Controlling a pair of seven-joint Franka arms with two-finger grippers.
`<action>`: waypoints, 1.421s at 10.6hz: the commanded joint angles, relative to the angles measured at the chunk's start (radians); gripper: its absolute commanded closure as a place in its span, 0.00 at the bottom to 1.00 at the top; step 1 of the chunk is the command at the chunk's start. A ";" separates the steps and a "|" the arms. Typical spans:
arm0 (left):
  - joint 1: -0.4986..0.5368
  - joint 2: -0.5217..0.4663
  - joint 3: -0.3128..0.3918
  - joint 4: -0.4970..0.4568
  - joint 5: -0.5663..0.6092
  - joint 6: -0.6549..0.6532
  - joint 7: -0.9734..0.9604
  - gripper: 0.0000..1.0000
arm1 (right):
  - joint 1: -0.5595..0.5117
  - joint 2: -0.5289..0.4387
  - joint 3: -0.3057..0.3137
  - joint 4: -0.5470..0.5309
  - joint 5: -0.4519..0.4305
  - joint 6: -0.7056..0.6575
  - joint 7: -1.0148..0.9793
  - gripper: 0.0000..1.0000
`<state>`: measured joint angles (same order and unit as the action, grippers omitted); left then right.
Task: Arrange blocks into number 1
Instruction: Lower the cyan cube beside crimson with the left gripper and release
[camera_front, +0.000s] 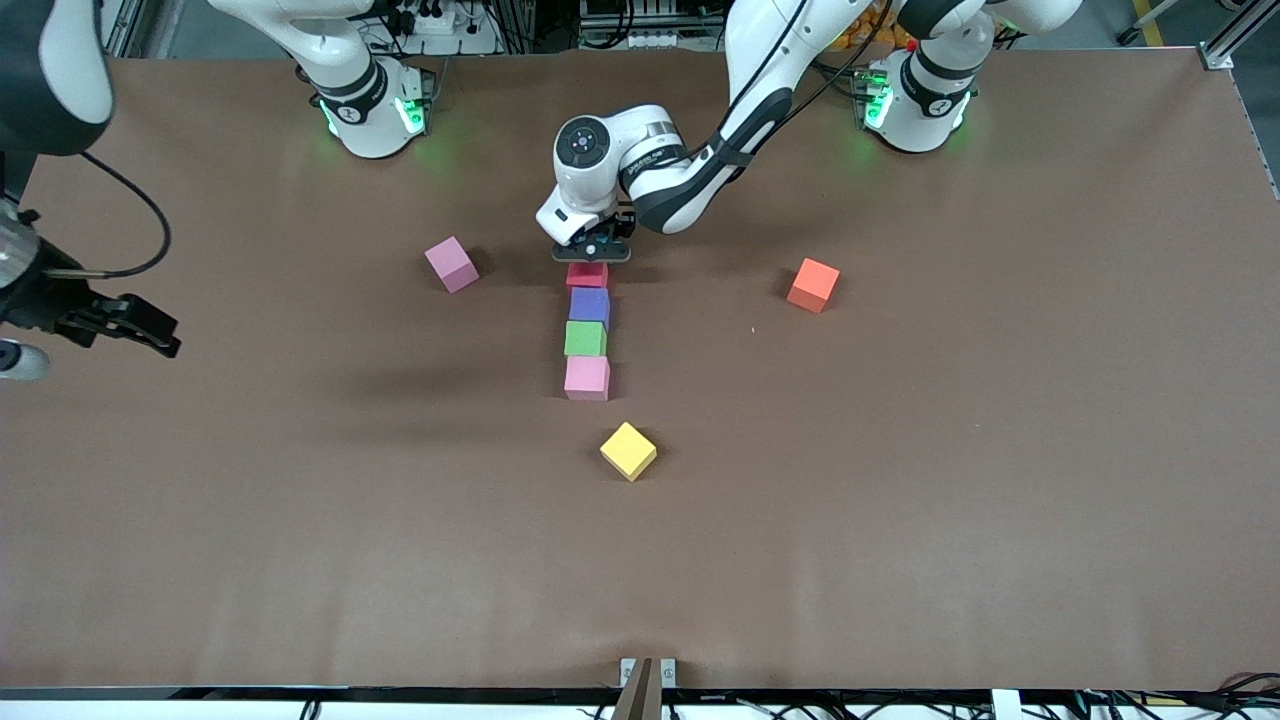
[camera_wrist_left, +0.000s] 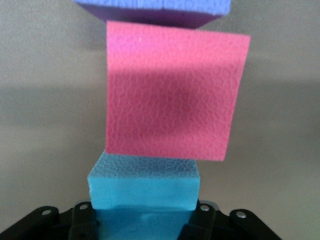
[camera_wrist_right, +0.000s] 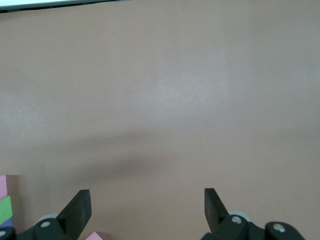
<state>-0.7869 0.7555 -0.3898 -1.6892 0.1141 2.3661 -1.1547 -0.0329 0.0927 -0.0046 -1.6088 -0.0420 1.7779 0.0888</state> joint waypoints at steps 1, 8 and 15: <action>-0.008 0.011 0.023 0.019 0.029 -0.013 0.018 1.00 | -0.021 -0.051 -0.002 -0.029 0.022 -0.026 -0.026 0.00; -0.020 -0.007 0.045 0.043 0.078 -0.063 0.010 0.00 | 0.067 -0.048 -0.124 -0.026 0.024 -0.066 -0.027 0.00; 0.079 -0.169 0.045 0.114 0.036 -0.290 -0.002 0.00 | 0.076 -0.047 -0.124 -0.016 0.024 -0.068 -0.027 0.00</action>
<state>-0.7530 0.6361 -0.3467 -1.5694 0.1674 2.1091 -1.1542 0.0290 0.0579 -0.1147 -1.6208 -0.0367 1.7140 0.0712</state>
